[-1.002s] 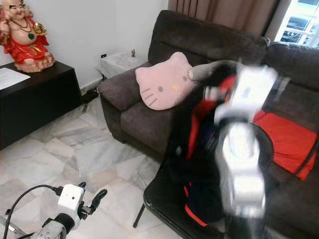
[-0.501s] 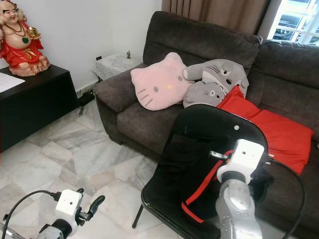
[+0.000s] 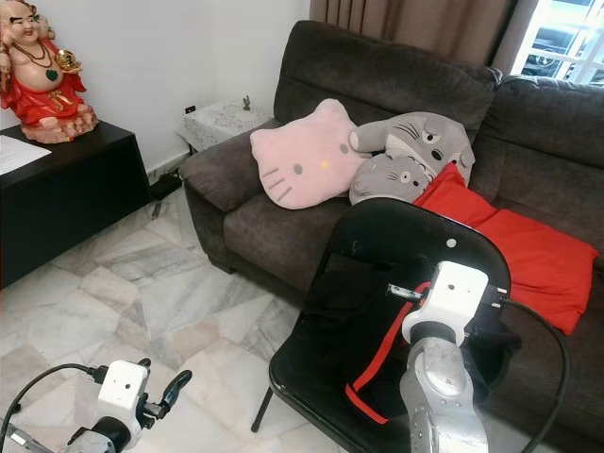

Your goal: Hang hanger

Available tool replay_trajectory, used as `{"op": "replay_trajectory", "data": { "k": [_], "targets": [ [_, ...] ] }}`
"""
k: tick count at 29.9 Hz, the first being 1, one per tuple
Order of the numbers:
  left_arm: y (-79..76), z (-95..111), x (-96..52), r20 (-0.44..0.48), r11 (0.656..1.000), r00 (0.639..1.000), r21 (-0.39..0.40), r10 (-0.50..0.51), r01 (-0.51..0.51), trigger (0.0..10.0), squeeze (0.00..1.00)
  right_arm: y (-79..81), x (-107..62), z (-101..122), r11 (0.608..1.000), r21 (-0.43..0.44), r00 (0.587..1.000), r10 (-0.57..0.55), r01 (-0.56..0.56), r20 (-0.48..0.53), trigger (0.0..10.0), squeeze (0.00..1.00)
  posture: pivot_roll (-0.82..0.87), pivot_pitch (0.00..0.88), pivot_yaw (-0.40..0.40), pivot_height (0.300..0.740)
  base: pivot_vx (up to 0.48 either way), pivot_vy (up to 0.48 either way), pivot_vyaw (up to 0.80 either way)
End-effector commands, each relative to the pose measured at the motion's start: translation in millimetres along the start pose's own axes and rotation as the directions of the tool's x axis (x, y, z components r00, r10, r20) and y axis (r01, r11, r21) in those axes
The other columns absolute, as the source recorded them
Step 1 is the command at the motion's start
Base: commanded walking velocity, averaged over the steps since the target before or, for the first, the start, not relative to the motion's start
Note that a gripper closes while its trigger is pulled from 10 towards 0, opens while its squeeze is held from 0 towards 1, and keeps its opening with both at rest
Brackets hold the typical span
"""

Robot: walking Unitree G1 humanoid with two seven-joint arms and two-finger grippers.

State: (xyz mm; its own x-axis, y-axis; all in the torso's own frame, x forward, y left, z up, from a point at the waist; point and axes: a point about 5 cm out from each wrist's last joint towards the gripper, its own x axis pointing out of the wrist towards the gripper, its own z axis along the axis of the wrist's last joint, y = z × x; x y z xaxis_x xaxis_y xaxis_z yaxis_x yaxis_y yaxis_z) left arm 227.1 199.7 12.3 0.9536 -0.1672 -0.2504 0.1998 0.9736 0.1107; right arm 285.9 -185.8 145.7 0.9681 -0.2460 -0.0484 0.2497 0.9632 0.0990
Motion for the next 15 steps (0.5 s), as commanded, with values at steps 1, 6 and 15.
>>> {"op": "replay_trajectory", "data": {
  "k": [1, 6, 15],
  "targets": [
    [1.1, -2.3, -2.6, -0.002, 1.0, 1.0, -0.01, 0.007, -0.007, 10.0, 0.0, -0.8, 0.5, 6.5, 1.0, -0.007, 1.0, -0.007, 0.007, 0.023, 10.0, 0.0, 0.0, 0.033, -0.049, 0.74, 0.0, 0.0, 0.0],
    [1.6, -1.8, -2.2, -0.001, 1.0, 1.0, -0.01, 0.009, -0.009, 10.0, 0.0, -2.4, 0.8, 4.3, 1.0, -0.012, 1.0, -0.012, 0.012, 0.016, 10.0, 0.0, 0.0, 0.032, -0.05, 0.74, 0.0, 0.0, 0.0],
    [1.8, -0.3, -1.5, 0.007, 1.0, 1.0, -0.009, 0.008, -0.008, 10.0, 0.0, -2.4, 2.6, 4.4, 1.0, -0.013, 1.0, -0.011, 0.011, 0.017, 10.0, 0.0, 0.01, 0.026, -0.053, 0.74, 0.0, 0.0, 0.0]
  ]
}}
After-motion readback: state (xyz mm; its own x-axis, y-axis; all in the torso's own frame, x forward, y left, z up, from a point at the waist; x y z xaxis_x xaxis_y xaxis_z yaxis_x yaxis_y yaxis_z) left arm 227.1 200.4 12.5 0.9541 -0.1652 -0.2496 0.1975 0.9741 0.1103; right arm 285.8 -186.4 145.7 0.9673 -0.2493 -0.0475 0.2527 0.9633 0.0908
